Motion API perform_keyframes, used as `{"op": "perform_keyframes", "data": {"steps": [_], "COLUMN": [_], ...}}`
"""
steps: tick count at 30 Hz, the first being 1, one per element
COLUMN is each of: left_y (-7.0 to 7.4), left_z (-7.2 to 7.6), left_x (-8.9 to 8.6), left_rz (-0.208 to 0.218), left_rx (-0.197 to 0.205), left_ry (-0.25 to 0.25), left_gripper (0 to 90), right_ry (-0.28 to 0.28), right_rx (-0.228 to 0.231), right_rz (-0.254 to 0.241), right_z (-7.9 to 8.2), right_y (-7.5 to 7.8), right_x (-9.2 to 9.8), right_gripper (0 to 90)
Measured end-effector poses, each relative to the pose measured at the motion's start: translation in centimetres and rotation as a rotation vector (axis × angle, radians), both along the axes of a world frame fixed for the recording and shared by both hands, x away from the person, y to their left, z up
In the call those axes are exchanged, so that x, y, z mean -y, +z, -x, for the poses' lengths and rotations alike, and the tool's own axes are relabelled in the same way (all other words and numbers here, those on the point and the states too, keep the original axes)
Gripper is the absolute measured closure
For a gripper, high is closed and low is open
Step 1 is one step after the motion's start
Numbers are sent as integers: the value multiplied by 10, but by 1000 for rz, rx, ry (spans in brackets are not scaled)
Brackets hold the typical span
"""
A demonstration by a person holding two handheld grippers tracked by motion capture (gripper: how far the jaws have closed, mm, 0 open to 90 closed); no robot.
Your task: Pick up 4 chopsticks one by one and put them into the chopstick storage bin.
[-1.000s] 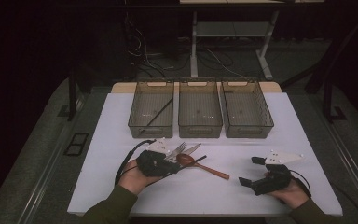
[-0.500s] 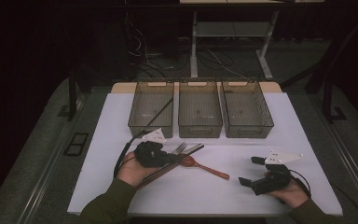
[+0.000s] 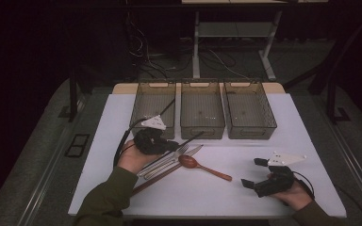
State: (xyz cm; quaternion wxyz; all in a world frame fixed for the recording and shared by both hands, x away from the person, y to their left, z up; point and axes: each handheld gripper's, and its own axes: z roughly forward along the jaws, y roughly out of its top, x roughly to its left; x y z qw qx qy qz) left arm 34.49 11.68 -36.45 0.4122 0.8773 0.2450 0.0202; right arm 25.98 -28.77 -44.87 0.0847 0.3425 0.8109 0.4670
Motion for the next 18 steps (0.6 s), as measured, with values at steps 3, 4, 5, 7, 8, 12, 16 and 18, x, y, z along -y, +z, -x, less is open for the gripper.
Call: {"op": "perform_keyframes", "data": {"steps": [3,4,5,7,8,12,16,18], "left_y": [5,6,8,11,12,19,24,27], "left_z": [-6,-8,-10,-14,-16,-25,-35,-41], "left_x": [-1,-1,-1,-1,-2,-2,-3,-4], "left_rz": [-4,-5,-6,-6,-10,-11,-15,-19], "left_rx": [4,7,10,15,22,34,42,42], "left_ry": [10,14,17,29,32,55,78,89], "left_gripper": [853,853,853,853,853,853,853,853], "right_ry": [-1,-1,0,1,0,-3,-3,-3], "right_rx": [2,3,2,6,5,5,6,6], "right_rz": [1,1,0,-1,-1,3,5,4], "right_z": [0,0,0,0,0,-1,-1,-1], "right_y": [0,0,0,0,0,0,-1,-1], "right_x": [0,0,0,0,0,0,0,0], "right_gripper": [6,6,6,6,6,6,7,6]}}
